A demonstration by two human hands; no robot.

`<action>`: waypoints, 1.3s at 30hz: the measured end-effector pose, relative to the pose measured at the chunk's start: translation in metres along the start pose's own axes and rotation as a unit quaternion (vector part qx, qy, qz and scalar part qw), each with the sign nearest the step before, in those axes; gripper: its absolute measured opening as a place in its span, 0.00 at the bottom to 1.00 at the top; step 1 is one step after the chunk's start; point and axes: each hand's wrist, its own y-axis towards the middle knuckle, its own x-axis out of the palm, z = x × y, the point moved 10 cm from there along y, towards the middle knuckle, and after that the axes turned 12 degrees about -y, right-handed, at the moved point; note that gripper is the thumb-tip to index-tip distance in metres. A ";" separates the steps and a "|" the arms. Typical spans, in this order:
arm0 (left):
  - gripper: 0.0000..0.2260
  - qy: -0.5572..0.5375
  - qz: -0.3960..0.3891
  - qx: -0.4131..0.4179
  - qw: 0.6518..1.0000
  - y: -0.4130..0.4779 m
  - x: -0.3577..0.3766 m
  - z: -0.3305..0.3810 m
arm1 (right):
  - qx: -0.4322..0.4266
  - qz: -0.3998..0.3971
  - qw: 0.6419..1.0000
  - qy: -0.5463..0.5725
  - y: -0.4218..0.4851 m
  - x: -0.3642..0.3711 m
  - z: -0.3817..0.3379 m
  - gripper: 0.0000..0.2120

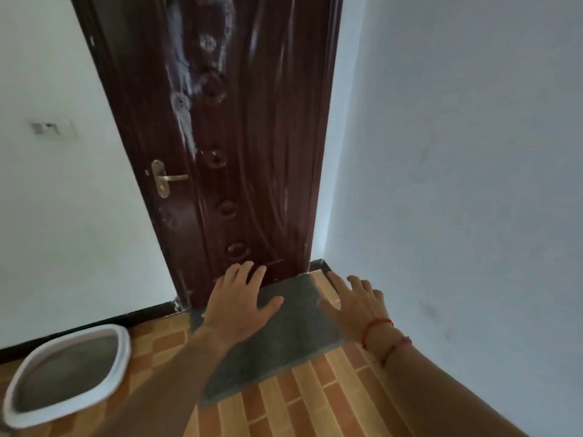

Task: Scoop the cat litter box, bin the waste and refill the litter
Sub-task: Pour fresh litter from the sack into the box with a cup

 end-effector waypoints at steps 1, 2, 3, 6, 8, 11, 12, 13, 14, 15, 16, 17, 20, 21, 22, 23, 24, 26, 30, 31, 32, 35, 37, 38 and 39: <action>0.37 0.007 0.012 -0.027 1.000 -0.006 -0.006 -0.019 | -0.033 0.000 0.999 0.005 0.011 -0.002 -0.020 0.32; 0.37 0.013 0.025 -0.050 0.998 -0.012 -0.012 -0.035 | -0.061 -0.004 0.998 0.003 0.020 -0.001 -0.038 0.35; 0.37 0.012 0.031 -0.060 0.998 -0.015 -0.017 -0.042 | -0.073 -0.006 0.997 0.006 0.024 0.000 -0.046 0.37; 0.35 0.023 0.042 -0.113 0.992 -0.030 -0.024 -0.070 | -0.119 -0.008 0.992 0.028 0.044 0.003 -0.079 0.34; 0.35 0.030 0.060 -0.157 0.985 -0.038 -0.031 -0.087 | -0.172 0.003 0.985 0.034 0.058 -0.001 -0.105 0.33; 0.34 0.042 0.086 -0.216 0.972 -0.058 -0.044 -0.104 | -0.243 0.008 0.969 0.043 0.074 -0.006 -0.142 0.33; 0.34 0.050 0.092 -0.239 0.965 -0.066 -0.050 -0.106 | -0.263 0.005 0.964 0.047 0.079 -0.005 -0.153 0.33; 0.35 0.050 0.094 -0.264 0.959 -0.075 -0.054 -0.109 | -0.283 0.003 0.958 0.048 0.083 -0.005 -0.165 0.33; 0.36 0.049 0.091 -0.290 0.952 -0.086 -0.056 -0.114 | -0.306 0.003 0.951 0.044 0.084 -0.005 -0.178 0.33; 0.36 0.052 0.091 -0.313 0.944 -0.098 -0.059 -0.118 | -0.329 0.006 0.943 0.041 0.082 -0.006 -0.192 0.33; 0.36 0.056 0.097 -0.334 0.936 -0.112 -0.062 -0.122 | -0.352 0.005 0.935 0.039 0.078 -0.006 -0.206 0.32; 0.35 0.060 0.107 -0.351 0.928 -0.126 -0.066 -0.124 | -0.373 0.003 0.927 0.037 0.072 -0.006 -0.220 0.32; 0.33 0.084 0.138 -0.397 0.903 -0.171 -0.080 -0.128 | -0.429 0.001 0.903 0.028 0.050 -0.002 -0.261 0.33; 0.34 0.087 0.140 -0.419 0.893 -0.187 -0.083 -0.130 | -0.445 -0.001 0.895 0.033 0.041 -0.002 -0.274 0.33; 0.35 0.090 0.139 -0.440 0.883 -0.202 -0.086 -0.133 | -0.460 0.000 0.887 0.037 0.032 -0.002 -0.286 0.32; 0.35 0.090 0.141 -0.458 0.873 -0.217 -0.089 -0.135 | -0.475 0.008 0.879 0.038 0.022 -0.004 -0.298 0.31; 0.36 0.094 0.147 -0.472 0.864 -0.232 -0.094 -0.136 | -0.491 0.015 0.870 0.035 0.012 -0.006 -0.310 0.31; 0.35 0.109 0.157 -0.495 0.847 -0.262 -0.101 -0.137 | -0.524 0.021 0.851 0.030 -0.011 -0.007 -0.333 0.31; 0.35 0.112 0.174 -0.541 0.815 -0.326 -0.105 -0.140 | -0.578 0.016 0.815 0.032 -0.063 -0.004 -0.374 0.31; 0.35 0.106 0.171 -0.557 0.806 -0.342 -0.103 -0.142 | -0.589 0.015 0.807 0.035 -0.077 -0.004 -0.382 0.31; 0.37 0.101 0.170 -0.571 0.797 -0.357 -0.102 -0.143 | -0.601 0.018 0.798 0.036 -0.090 -0.005 -0.391 0.31; 0.37 0.100 0.177 -0.597 0.776 -0.394 -0.103 -0.145 | -0.629 0.016 0.777 0.036 -0.122 -0.008 -0.413 0.31; 0.37 0.105 0.177 -0.608 0.767 -0.414 -0.104 -0.147 | -0.638 0.009 0.769 0.038 -0.137 -0.006 -0.426 0.31; 0.36 0.107 0.177 -0.612 0.763 -0.423 -0.105 -0.149 | -0.641 0.007 0.767 0.036 -0.143 -0.005 -0.432 0.31; 0.36 0.107 0.179 -0.614 0.761 -0.430 -0.107 -0.151 | -0.642 0.005 0.766 0.035 -0.148 -0.005 -0.437 0.30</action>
